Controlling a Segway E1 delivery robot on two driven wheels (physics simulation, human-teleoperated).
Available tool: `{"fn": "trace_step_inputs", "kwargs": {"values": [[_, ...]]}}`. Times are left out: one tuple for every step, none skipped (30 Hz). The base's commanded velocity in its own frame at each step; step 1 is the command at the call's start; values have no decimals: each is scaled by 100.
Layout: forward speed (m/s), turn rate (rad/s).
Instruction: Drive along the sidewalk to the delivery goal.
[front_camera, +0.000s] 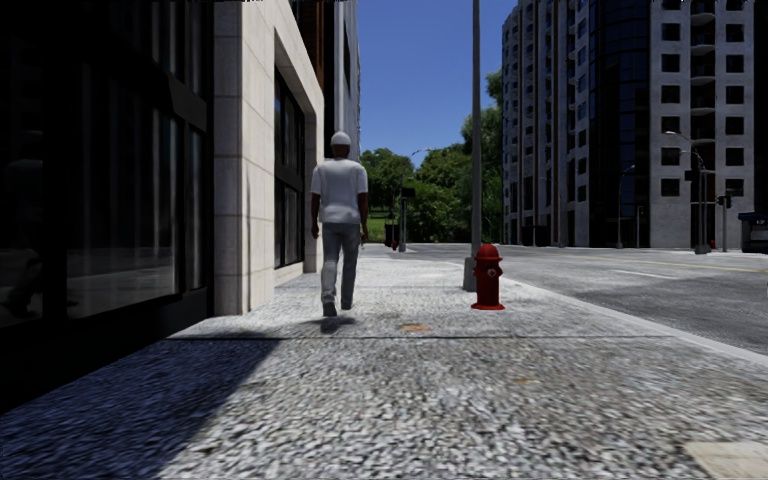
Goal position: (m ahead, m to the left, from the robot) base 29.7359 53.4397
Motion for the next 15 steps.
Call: {"fn": "trace_step_inputs", "kwargs": {"values": [[200, -28], [200, -28], [200, -28], [200, -28], [200, -28], [200, -11], [200, 0], [200, 0], [200, 0], [200, 0], [200, 0], [200, 0], [200, 0], [200, 0], [200, 0]]}}
